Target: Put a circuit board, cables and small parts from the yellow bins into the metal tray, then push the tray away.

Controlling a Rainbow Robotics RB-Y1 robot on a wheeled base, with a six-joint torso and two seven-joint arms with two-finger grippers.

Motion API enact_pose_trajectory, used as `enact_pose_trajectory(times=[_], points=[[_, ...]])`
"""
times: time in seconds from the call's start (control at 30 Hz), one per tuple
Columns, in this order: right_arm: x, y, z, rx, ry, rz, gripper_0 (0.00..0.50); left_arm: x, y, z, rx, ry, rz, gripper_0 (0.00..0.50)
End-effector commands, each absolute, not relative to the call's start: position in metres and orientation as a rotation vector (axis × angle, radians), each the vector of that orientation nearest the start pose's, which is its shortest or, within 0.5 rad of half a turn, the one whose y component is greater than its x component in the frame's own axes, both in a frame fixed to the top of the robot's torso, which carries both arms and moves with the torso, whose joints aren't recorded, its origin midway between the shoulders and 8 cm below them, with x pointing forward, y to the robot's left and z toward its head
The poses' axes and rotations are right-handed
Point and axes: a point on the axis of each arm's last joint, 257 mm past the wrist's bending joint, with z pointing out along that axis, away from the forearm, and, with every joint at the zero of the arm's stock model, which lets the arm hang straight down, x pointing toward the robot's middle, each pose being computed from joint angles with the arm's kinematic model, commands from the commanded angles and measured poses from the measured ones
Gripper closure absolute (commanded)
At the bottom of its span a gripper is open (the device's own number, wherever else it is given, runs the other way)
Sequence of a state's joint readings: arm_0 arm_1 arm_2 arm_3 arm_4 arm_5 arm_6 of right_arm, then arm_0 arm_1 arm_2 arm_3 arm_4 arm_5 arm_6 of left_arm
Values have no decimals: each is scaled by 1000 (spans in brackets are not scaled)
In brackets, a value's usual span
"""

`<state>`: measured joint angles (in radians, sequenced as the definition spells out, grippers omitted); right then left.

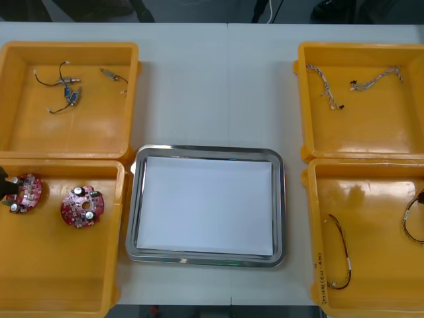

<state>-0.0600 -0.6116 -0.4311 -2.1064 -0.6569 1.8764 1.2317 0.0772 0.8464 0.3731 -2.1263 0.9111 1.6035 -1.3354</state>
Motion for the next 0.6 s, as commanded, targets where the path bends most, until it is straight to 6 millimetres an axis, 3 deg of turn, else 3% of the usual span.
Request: enact_pose_trajectory(times=[0.03, 0.2, 0.6], points=[[351, -432, -229, 659, 2625, 63, 0, 361, 434, -205, 97, 2643, 79, 0], [350, -433, -237, 775, 2590, 78, 0, 365, 442, -211, 99, 2634, 84, 0], [365, -435, -268, 832, 2576, 113, 0, 375, 461, -229, 93, 2628, 89, 0]])
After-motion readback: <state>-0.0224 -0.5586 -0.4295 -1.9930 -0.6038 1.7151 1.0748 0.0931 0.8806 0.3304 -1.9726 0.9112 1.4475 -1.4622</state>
